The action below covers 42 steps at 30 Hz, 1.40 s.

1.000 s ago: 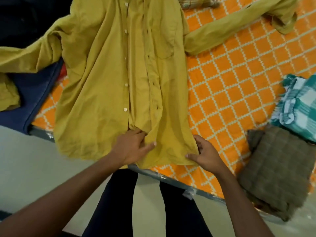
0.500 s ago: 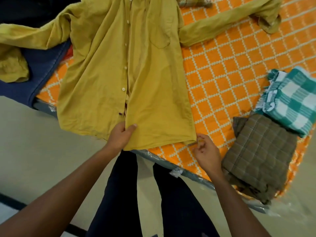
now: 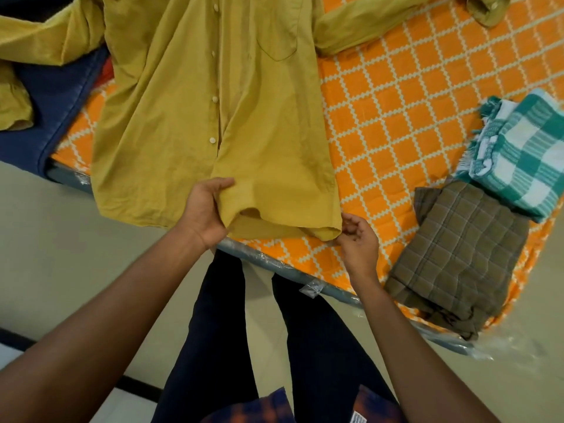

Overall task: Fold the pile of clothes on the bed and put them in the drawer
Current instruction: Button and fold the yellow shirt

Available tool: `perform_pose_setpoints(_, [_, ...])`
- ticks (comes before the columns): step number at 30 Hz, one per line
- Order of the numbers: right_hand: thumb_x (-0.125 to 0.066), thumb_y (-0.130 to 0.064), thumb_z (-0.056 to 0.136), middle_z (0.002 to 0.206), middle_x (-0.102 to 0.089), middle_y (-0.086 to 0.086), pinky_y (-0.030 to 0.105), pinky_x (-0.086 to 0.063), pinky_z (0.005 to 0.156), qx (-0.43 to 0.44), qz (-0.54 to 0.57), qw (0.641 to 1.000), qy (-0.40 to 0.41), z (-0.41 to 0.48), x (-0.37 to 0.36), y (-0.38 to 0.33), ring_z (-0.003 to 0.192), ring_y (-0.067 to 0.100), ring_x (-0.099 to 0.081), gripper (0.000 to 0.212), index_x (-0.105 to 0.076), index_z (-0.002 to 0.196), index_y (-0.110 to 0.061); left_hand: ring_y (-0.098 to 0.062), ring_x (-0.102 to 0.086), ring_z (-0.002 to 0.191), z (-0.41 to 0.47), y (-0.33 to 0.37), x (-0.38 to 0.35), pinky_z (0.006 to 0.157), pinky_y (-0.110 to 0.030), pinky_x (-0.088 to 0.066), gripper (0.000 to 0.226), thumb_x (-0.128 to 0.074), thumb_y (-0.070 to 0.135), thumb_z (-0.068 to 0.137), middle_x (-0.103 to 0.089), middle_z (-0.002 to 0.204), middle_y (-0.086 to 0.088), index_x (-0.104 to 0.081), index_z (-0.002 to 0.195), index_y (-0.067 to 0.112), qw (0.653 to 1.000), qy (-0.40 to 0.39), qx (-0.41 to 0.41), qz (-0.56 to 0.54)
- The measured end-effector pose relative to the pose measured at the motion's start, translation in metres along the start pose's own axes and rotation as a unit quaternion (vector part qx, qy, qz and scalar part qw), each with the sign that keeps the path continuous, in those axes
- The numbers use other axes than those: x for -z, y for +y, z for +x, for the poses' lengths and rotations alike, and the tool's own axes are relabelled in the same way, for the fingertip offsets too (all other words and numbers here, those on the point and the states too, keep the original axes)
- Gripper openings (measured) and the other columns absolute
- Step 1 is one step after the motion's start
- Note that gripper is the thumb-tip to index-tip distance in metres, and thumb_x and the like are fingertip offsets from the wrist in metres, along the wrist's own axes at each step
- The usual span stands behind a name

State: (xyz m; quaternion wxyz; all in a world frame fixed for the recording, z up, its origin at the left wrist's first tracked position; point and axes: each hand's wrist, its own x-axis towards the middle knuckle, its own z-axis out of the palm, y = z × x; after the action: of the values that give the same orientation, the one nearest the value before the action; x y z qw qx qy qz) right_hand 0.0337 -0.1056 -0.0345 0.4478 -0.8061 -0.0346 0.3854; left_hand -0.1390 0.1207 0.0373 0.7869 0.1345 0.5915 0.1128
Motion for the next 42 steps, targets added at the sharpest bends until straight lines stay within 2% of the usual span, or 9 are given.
perform_pose_setpoints(6, [-0.085,-0.033,0.071,0.127,-0.063,-0.003,0.024,-0.056,0.085,0.031,-0.018,0.992,-0.118,-0.016,-0.013,-0.003,0.107,0.002,-0.063,0.096,-0.035,0.152,-0.035,-0.023,-0.068,0.090,0.015,0.016,-0.005,0.065,-0.030,-0.055,0.025,-0.052,0.025,0.094,-0.068,0.107,-0.007,-0.060,0.115,0.013,0.999,-0.022,-0.029,0.027])
perform_pose_setpoints(11, [-0.076,-0.017,0.085,0.126,-0.066,-0.008,0.034,-0.057,0.089,0.039,-0.020,0.999,0.014,-0.021,-0.043,-0.002,0.113,0.008,-0.064,0.062,-0.052,0.141,-0.032,-0.028,-0.062,0.082,0.023,-0.014,0.015,0.062,-0.030,-0.056,0.038,-0.062,0.019,0.066,-0.061,0.092,-0.009,-0.060,0.103,0.009,0.956,0.008,-0.064,0.285])
perform_pose_setpoints(13, [-0.068,-0.012,0.092,0.109,-0.072,-0.005,0.042,-0.059,0.081,0.038,-0.035,0.996,0.074,-0.017,-0.047,0.001,0.097,0.013,-0.068,0.043,-0.061,0.131,-0.027,-0.022,-0.062,0.091,0.021,-0.031,0.030,0.074,-0.028,-0.052,0.042,-0.068,0.025,0.072,-0.064,0.100,-0.002,-0.060,0.111,0.014,0.831,-0.024,-0.164,0.530])
perform_pose_setpoints(15, [-0.067,-0.016,0.095,0.097,-0.074,-0.002,0.043,-0.059,0.072,0.028,-0.034,0.995,0.095,-0.012,-0.046,0.003,0.084,0.017,-0.069,0.033,-0.064,0.127,-0.024,-0.024,-0.057,0.100,0.023,-0.050,0.051,0.082,-0.036,-0.049,0.054,-0.066,0.040,0.069,-0.060,0.110,-0.001,-0.061,0.118,0.018,0.591,-0.049,-0.295,0.749])
perform_pose_setpoints(17, [-0.068,-0.013,0.095,0.085,-0.073,0.000,0.030,-0.054,0.061,0.028,-0.039,0.995,0.088,-0.009,-0.042,0.002,0.069,0.010,-0.065,0.031,-0.064,0.125,-0.020,-0.027,-0.054,0.099,0.025,-0.062,0.066,0.079,-0.040,-0.044,0.056,-0.071,0.050,0.067,-0.058,0.109,-0.002,-0.062,0.114,0.020,0.453,-0.013,-0.330,0.828])
perform_pose_setpoints(26, [-0.062,-0.007,0.089,0.072,-0.062,0.003,0.029,-0.043,0.059,-0.009,-0.123,0.989,0.077,-0.025,-0.025,0.007,0.063,0.018,-0.058,0.045,-0.056,0.130,-0.024,-0.026,-0.058,0.075,0.023,-0.057,0.074,0.069,-0.038,-0.037,0.033,-0.069,0.012,0.063,-0.064,0.087,0.001,-0.066,0.095,0.019,0.280,-0.077,-0.441,0.849])
perform_pose_setpoints(32, [-0.057,-0.013,0.089,0.073,-0.067,0.000,0.038,-0.047,0.063,-0.024,-0.228,0.970,0.084,-0.030,-0.019,0.008,0.067,0.019,-0.060,0.051,-0.048,0.137,-0.029,-0.024,-0.060,0.107,0.014,-0.041,0.054,0.096,-0.039,-0.039,0.039,-0.047,0.022,0.092,-0.065,0.118,0.001,-0.046,0.131,0.022,0.207,-0.199,-0.226,0.931])
perform_pose_setpoints(35, [-0.057,-0.012,0.090,0.069,-0.064,-0.002,0.035,-0.038,0.062,-0.030,-0.245,0.961,0.122,-0.031,-0.015,0.006,0.065,0.019,-0.057,0.047,-0.052,0.135,-0.025,-0.025,-0.063,0.096,0.013,-0.050,0.038,0.081,-0.035,-0.045,0.027,-0.047,0.030,0.094,-0.066,0.106,-0.001,-0.054,0.118,0.019,0.268,-0.224,-0.169,0.922])
perform_pose_setpoints(42, [-0.072,-0.021,0.086,0.097,-0.061,-0.008,0.033,-0.045,0.071,0.046,-0.278,0.952,0.117,-0.038,-0.004,0.001,0.085,0.017,-0.059,0.052,-0.052,0.133,-0.024,-0.020,-0.071,0.080,0.015,-0.044,0.031,0.067,-0.034,-0.055,0.016,-0.064,0.026,0.091,-0.071,0.087,-0.004,-0.063,0.102,0.015,0.827,-0.021,-0.057,0.559])
